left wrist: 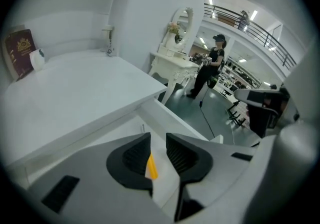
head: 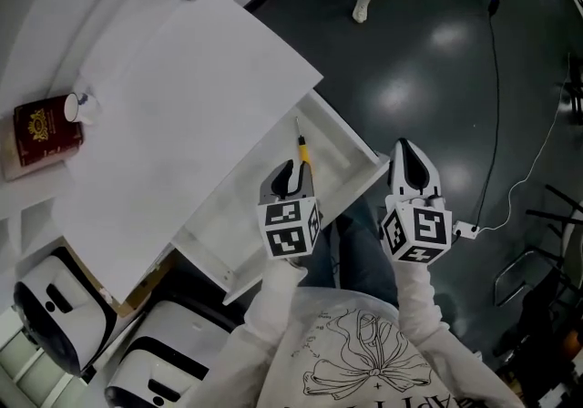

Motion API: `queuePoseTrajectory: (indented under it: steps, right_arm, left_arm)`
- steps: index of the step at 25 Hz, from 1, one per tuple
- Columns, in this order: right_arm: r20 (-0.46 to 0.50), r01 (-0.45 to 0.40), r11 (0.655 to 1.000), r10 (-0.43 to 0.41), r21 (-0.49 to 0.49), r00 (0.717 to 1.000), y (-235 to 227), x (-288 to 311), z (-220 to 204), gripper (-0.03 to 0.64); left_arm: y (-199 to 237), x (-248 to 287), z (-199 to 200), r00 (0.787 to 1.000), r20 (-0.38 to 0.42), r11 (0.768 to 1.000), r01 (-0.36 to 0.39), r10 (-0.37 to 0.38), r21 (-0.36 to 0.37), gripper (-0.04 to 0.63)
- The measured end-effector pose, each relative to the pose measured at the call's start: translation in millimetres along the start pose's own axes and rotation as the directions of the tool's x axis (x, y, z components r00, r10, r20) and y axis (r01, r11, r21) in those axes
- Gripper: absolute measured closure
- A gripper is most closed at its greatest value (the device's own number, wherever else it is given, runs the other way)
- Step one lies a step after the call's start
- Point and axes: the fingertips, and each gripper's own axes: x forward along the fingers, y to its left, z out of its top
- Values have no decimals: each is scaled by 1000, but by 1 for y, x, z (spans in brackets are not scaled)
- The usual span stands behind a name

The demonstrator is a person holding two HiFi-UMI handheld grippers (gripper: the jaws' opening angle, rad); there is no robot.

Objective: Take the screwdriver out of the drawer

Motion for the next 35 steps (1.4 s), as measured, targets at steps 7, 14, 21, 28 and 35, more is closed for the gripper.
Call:
queuePoseTrajectory:
  steps: [7, 14, 21, 28, 35]
  right_arm:
    - [-46, -11, 1000, 11, 7, 999, -6, 17, -19, 614]
    - [-75, -20, 1000, 21, 8, 997, -10, 29, -29, 614]
    - [-105, -18, 1000, 19, 11, 994, -12, 37, -41, 614]
    - [-130, -21, 1000, 22, 13, 991, -15, 43, -53, 614]
    - [-145, -23, 1000, 25, 16, 989, -15, 48, -60, 614]
  left_arm:
    - [7, 34, -21, 997, -83, 1000, -5, 3, -17, 489]
    - [13, 62, -40, 987, -161, 998, -17, 7, -62, 459]
    - [23, 84, -57, 974, -226, 995, -43, 23, -87, 456]
    - [30, 103, -74, 956, -290, 993, -71, 42, -90, 456]
    - [30, 112, -84, 945, -323, 993, -75, 43, -87, 456]
